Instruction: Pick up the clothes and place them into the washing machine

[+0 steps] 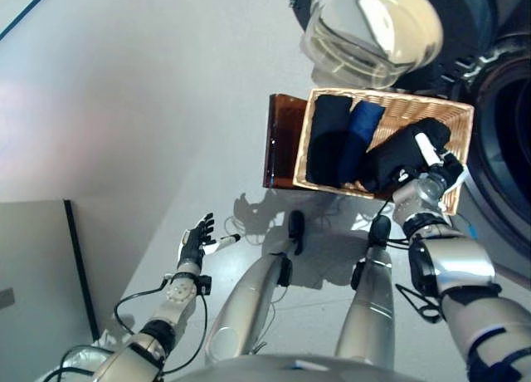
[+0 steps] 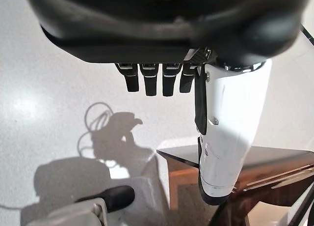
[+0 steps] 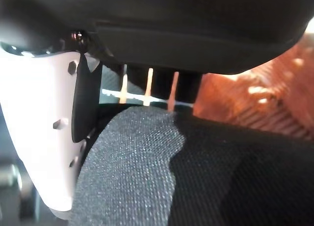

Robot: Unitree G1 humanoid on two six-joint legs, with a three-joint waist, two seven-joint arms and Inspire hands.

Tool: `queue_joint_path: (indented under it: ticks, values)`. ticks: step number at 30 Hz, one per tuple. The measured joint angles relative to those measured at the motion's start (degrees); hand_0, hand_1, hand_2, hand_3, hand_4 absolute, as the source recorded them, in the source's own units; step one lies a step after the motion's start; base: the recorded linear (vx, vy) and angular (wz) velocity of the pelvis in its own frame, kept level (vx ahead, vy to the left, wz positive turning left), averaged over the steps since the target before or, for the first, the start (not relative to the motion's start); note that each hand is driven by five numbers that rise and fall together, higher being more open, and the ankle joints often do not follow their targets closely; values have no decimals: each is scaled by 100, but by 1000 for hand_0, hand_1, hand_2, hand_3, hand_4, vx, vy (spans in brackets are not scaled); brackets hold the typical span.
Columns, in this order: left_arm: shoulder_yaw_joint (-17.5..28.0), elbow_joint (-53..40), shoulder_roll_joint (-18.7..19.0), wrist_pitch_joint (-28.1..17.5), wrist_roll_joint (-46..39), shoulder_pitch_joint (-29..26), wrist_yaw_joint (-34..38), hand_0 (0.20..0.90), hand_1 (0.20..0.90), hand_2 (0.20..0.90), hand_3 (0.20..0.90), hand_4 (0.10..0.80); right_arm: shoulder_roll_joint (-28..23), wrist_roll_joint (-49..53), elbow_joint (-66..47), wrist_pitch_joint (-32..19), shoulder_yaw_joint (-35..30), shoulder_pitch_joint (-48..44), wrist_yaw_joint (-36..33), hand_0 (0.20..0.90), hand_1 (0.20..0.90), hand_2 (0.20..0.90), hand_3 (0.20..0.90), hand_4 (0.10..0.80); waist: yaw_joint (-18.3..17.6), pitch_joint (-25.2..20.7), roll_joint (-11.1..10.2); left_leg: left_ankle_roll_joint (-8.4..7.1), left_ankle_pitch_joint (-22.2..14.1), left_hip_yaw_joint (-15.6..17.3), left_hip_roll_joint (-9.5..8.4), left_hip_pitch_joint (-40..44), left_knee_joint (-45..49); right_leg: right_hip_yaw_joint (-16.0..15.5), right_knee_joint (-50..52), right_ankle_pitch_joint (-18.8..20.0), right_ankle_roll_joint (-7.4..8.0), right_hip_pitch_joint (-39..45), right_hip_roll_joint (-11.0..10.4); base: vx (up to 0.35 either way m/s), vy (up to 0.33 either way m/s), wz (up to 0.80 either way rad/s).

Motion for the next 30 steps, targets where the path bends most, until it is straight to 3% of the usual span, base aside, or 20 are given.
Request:
queue_joint_path:
  ticks: [9,15,22,30]
  values:
    - [0,46,-103,-66,-226,184,-212,900,900,900,900,800,487,1200,-692,-678,-1052,437,187,200,200,200,200,300,-179,-16,-9,0,-1,126,91,290,-132,131,-121,36,-25,183,119,1,-10,-12]
    - [3,72,-106,-90,-368,421,-319,900,900,900,900,800,412,1646,-806,-1144,-1524,395,340,200,200,200,200,300,-221,-89,45,-11,8,132,76,315,-222,146,-163,44,-14,168,107,0,0,0]
    - [6,191,-203,-92,-373,499,-356,900,900,900,900,800,-60,1718,-805,-1274,-1749,256,239,200,200,200,200,300,-45,-314,297,40,44,158,75,130,-224,183,-103,44,-13,-64,114,-1,-3,0]
    - [16,213,-211,-108,-356,512,-361,900,900,900,900,800,-846,1399,-793,-1264,-1724,-209,-65,200,200,200,200,300,-40,-323,309,-10,79,165,78,137,-315,212,-54,24,-41,-139,125,-2,-4,0]
